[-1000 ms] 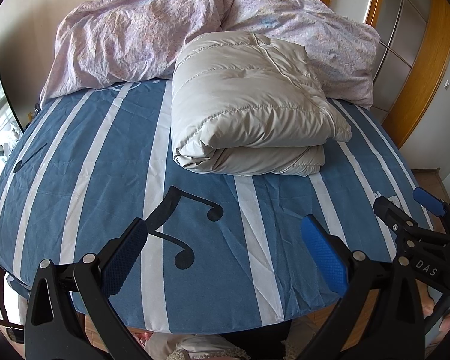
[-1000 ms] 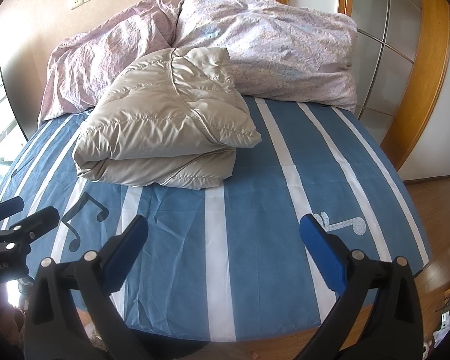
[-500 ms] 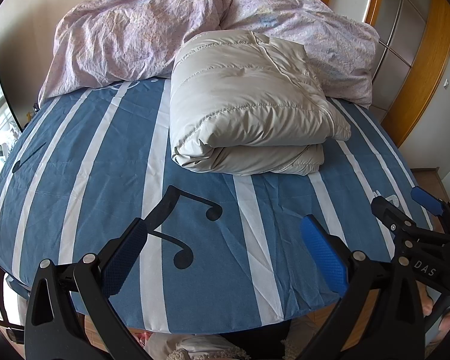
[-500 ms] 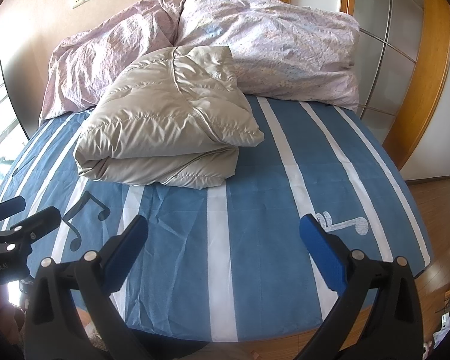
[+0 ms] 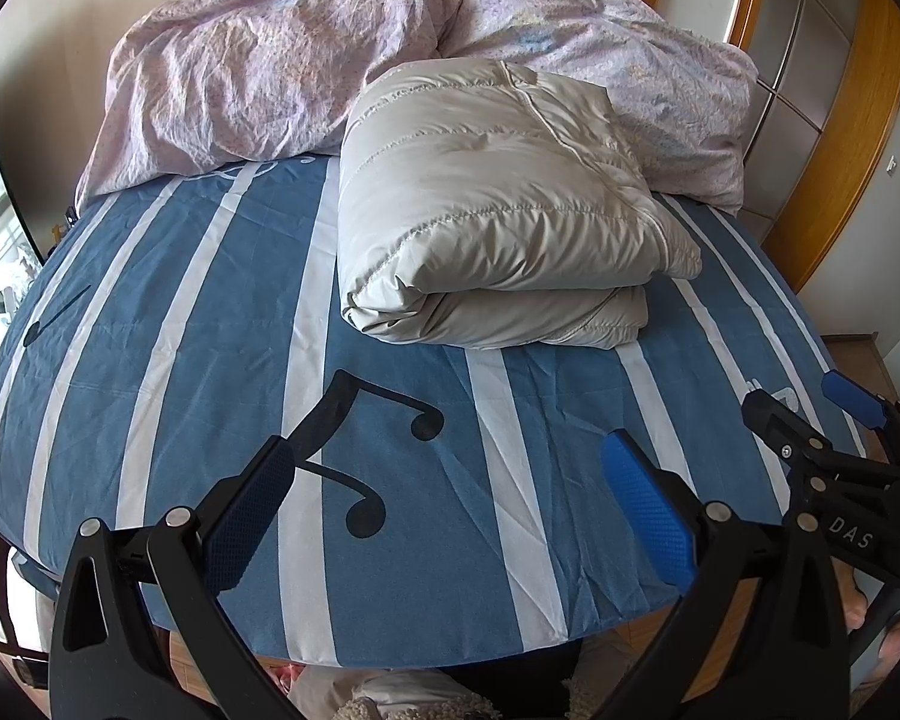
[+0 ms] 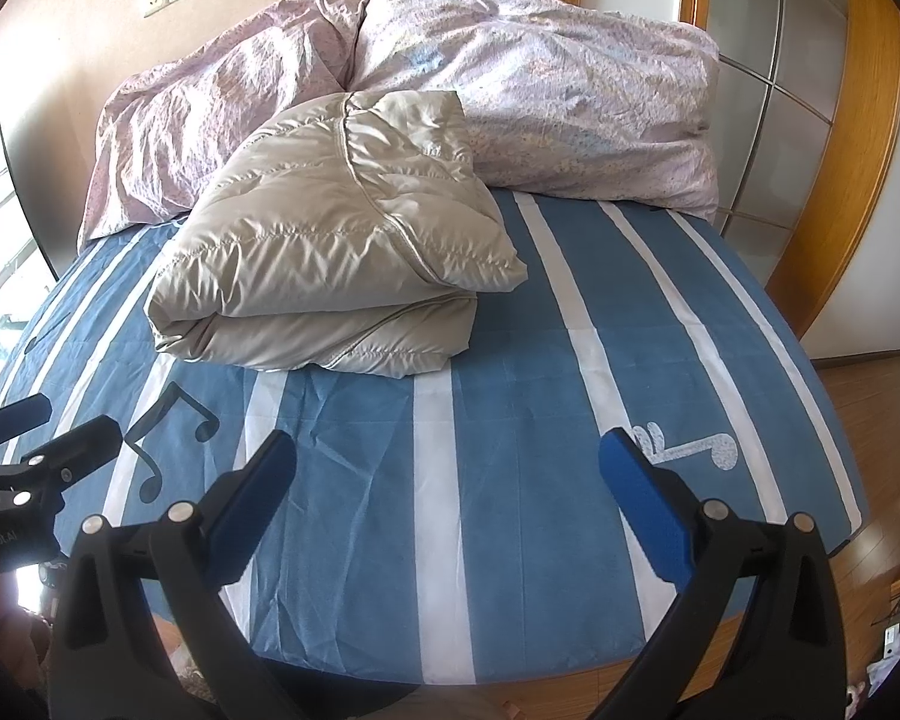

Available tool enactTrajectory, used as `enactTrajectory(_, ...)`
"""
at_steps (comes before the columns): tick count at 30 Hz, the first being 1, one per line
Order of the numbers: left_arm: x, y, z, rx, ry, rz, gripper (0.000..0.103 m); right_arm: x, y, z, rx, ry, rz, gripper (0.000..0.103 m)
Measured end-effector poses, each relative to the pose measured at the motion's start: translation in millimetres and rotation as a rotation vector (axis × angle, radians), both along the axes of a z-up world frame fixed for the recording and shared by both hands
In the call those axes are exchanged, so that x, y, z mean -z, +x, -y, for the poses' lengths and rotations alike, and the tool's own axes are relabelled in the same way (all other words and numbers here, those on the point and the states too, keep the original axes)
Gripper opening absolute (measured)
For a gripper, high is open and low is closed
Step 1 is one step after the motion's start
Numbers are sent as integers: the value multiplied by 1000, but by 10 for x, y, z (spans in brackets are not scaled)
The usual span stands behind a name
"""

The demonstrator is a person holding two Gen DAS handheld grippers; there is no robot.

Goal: Fold large clothes

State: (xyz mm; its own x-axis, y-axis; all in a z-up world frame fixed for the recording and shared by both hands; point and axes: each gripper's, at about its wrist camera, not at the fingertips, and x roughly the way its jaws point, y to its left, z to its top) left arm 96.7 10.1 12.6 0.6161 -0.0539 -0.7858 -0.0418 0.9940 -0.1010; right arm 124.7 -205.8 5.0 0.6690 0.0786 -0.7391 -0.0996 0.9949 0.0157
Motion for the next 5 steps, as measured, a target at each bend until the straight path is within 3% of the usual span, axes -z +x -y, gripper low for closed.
enactTrajectory(5,20,2,10,0,-1,-1,102,1,-1,-5,0,0,0,101)
